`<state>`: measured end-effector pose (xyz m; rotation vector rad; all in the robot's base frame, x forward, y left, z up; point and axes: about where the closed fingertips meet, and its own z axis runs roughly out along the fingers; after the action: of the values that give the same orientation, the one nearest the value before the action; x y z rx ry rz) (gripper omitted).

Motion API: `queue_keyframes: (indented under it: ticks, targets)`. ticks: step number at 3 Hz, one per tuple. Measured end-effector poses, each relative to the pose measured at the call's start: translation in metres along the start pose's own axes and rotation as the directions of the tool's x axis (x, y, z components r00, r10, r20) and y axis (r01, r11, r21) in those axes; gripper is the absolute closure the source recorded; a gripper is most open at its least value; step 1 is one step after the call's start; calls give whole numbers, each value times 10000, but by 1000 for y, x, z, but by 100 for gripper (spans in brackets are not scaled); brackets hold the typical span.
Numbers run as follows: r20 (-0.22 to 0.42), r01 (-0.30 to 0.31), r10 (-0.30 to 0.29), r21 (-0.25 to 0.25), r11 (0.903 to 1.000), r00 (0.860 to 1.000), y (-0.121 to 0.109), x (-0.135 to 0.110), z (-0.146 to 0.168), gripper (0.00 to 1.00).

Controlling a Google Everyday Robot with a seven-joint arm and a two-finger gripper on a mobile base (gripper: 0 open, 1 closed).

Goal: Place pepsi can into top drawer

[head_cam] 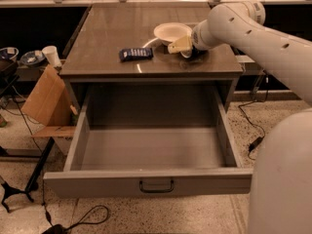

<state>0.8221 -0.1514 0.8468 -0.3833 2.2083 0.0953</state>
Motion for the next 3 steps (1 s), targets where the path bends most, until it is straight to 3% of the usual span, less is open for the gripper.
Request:
queue_keyframes:
  ticks: [1, 3]
  targets:
    - [-271, -16, 32, 597, 9982, 9996, -10, -1, 6, 0]
    - [-638, -261, 344, 1259, 9917, 9974, -22, -4, 0, 42]
